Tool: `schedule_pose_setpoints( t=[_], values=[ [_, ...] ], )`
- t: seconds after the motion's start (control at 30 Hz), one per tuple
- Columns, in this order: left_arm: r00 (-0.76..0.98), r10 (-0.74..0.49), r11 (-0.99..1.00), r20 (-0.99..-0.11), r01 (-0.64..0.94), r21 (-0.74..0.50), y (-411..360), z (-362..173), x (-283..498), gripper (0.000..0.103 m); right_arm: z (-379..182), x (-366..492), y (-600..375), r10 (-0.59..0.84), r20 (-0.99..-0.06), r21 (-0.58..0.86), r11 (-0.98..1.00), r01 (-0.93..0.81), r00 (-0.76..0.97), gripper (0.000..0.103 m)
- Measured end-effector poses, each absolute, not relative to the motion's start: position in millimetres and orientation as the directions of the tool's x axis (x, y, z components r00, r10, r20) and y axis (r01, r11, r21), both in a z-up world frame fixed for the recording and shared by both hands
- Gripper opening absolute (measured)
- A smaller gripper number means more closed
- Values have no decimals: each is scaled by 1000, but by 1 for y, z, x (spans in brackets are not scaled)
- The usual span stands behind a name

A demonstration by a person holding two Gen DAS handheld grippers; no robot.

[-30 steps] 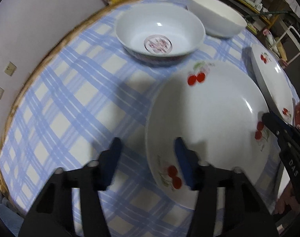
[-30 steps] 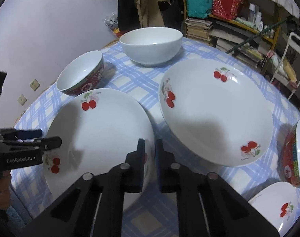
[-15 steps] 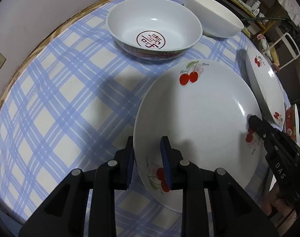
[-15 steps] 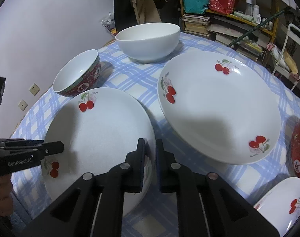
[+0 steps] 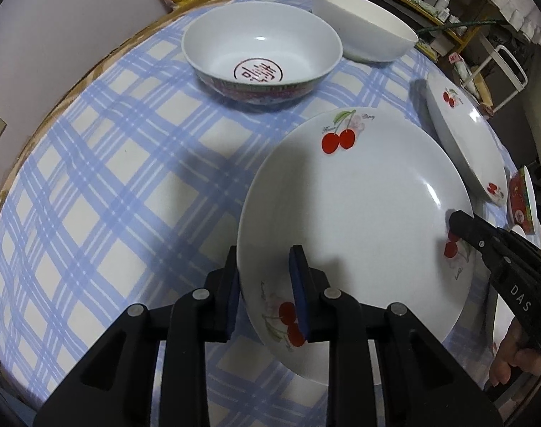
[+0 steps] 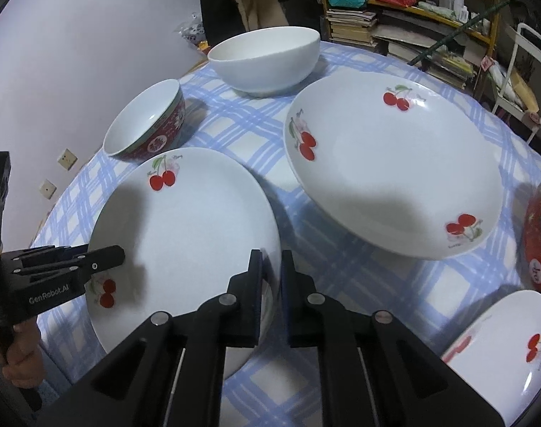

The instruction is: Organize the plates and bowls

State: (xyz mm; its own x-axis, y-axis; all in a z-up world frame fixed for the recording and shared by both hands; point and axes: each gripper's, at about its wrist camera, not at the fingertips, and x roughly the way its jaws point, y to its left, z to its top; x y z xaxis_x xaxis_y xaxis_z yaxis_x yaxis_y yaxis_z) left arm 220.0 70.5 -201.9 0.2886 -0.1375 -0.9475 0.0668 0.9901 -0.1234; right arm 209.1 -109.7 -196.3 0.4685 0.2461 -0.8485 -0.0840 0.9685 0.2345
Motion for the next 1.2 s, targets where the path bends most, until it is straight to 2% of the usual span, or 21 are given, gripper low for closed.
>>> schedule_pose_setpoints(
  t=[0.27, 0.8, 1.2],
  values=[
    [285, -161, 987, -945, 77, -145, 67, -196, 210, 25, -185, 195, -111, 241, -848, 230, 970, -82, 473, 10],
    [370, -196, 978, -908, 141, -153, 63, -145, 162, 25, -143, 144, -125, 242, -820, 257, 965, -44, 518, 10],
    [331, -174, 974, -928, 196, -112, 41, -149, 143, 26, -138, 116, -137, 216, -827, 262, 965, 15, 518, 9]
  ],
)
